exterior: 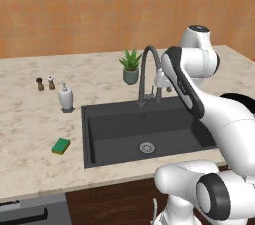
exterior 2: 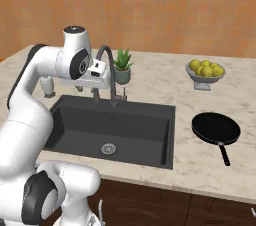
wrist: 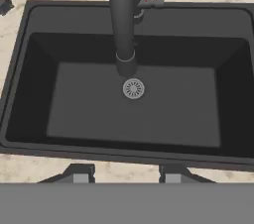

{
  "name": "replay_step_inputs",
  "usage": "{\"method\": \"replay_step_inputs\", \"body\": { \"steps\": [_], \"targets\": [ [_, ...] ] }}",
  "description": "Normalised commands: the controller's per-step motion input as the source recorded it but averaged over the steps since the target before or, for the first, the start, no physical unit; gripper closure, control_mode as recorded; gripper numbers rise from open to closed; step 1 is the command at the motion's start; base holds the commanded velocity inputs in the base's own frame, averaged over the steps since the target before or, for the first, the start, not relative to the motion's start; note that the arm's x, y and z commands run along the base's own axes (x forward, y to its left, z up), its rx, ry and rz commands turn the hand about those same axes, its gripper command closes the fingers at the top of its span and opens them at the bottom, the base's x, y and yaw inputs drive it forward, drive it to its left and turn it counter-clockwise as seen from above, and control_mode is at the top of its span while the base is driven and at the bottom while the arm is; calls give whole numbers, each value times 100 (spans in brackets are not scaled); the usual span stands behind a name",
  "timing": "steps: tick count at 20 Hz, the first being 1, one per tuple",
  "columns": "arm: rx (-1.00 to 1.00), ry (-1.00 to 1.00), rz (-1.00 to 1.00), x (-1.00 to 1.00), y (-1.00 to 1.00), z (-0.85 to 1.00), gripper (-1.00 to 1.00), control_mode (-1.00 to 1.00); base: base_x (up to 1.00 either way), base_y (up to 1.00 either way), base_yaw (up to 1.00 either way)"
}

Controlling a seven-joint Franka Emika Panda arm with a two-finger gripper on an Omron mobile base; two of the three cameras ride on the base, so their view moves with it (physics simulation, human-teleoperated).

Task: Pick the pan and sponge and place them into the sink. Then turn on the water.

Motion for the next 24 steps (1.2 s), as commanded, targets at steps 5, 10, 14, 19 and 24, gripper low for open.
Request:
{"method": "replay_step_inputs", "body": {
  "steps": [5, 10, 14, 19, 24],
  "targets": [
    [0, 0, -9, -30, -50, -16, -100, -100, 0, 0, 0],
    [-1, 0, -8, -19, -100, -38, -100, -100, 0, 0, 0],
    [-10, 0, -5, -5, -100, -48, -100, -100, 0, 0, 0],
    [-10, 0, -3, -5, -100, -42, -100, -100, 0, 0, 0],
    [-6, 0, -3, -15, -100, -39, -100, -100, 0, 0, 0]
  ]
}}
